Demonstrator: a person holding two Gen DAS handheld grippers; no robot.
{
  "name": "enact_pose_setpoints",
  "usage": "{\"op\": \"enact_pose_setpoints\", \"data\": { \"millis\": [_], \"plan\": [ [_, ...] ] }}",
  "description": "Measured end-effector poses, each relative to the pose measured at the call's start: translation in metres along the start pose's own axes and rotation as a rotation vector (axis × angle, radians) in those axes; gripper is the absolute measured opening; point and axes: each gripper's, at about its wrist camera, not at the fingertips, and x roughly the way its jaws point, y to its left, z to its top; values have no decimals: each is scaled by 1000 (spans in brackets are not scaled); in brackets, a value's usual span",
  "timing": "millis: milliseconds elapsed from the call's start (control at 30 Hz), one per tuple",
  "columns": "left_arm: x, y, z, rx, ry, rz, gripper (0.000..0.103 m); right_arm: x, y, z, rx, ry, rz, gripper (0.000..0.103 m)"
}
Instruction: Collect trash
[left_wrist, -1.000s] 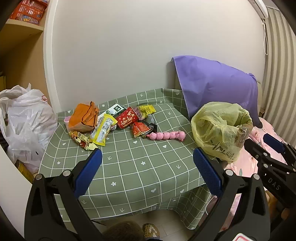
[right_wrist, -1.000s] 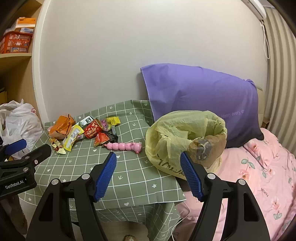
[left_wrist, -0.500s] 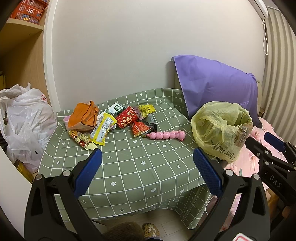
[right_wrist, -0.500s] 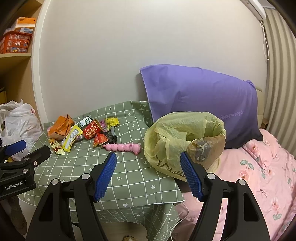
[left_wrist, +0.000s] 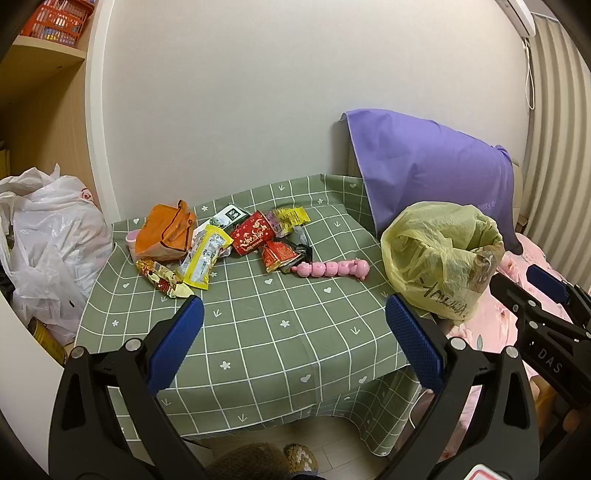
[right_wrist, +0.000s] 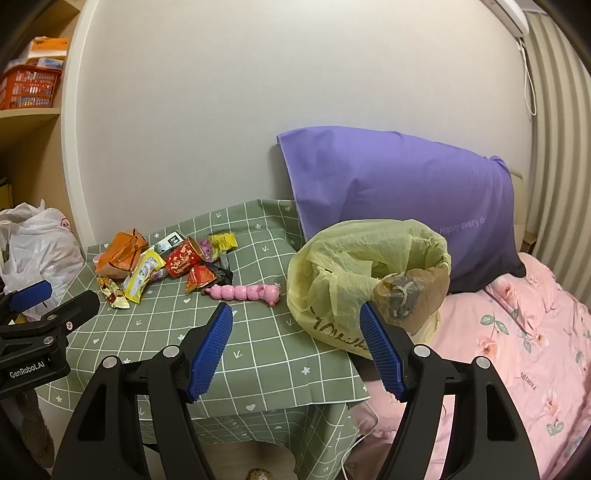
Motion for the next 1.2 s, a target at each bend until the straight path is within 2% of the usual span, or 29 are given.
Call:
{"op": "enact_pose_setpoints", "data": {
  "millis": [1200],
  "plan": [
    [0,1,0,0,-5,3,94,2,2,0,0,1,-1,68]
  ]
}}
